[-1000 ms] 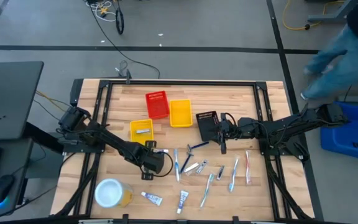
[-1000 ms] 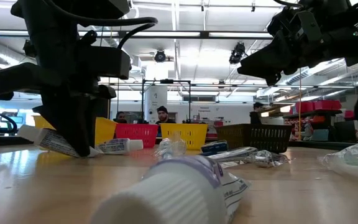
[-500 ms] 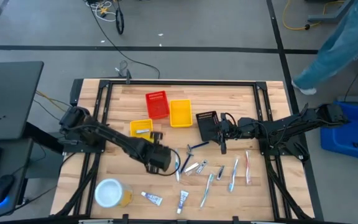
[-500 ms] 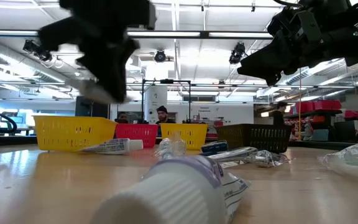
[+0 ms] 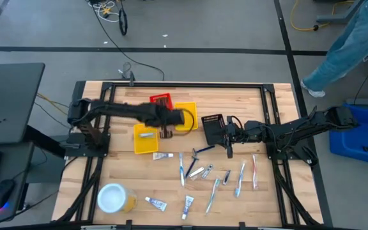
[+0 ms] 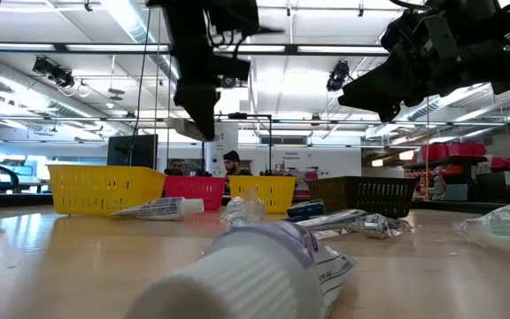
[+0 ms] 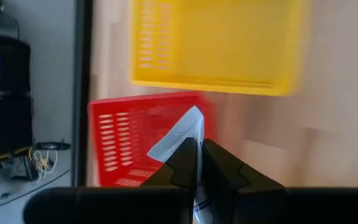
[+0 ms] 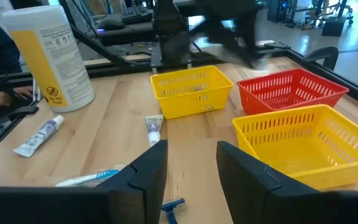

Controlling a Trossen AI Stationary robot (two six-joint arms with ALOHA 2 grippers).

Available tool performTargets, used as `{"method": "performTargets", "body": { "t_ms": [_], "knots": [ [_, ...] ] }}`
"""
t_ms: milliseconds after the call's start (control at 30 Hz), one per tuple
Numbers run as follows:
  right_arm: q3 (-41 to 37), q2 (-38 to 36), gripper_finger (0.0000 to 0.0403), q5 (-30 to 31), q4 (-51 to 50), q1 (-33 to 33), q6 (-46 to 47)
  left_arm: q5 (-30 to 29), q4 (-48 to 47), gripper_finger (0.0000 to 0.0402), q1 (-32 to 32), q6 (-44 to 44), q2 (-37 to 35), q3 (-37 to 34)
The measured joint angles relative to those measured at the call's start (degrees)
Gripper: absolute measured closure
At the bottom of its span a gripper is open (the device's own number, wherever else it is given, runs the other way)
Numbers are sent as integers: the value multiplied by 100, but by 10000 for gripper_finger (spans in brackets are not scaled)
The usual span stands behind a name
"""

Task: Pick & Place Travel size toiletries
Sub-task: Put the toothpaste into the red bin

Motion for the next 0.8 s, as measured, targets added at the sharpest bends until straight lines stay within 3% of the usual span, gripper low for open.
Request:
{"method": "performTargets", "body": {
  "t_ms": [200, 500, 800],
  "knots": [
    [0, 0, 242, 0, -32, 0, 0, 906, 943, 374, 937, 627, -2, -347],
    [0, 0, 231, 0, -117, -5, 0, 1664, 1691, 374, 1864, 1217, -2, -609],
    [0, 0, 240, 0, -127, -4, 0, 1894, 1814, 374, 2537, 1371, -2, -609]
  ]
}}
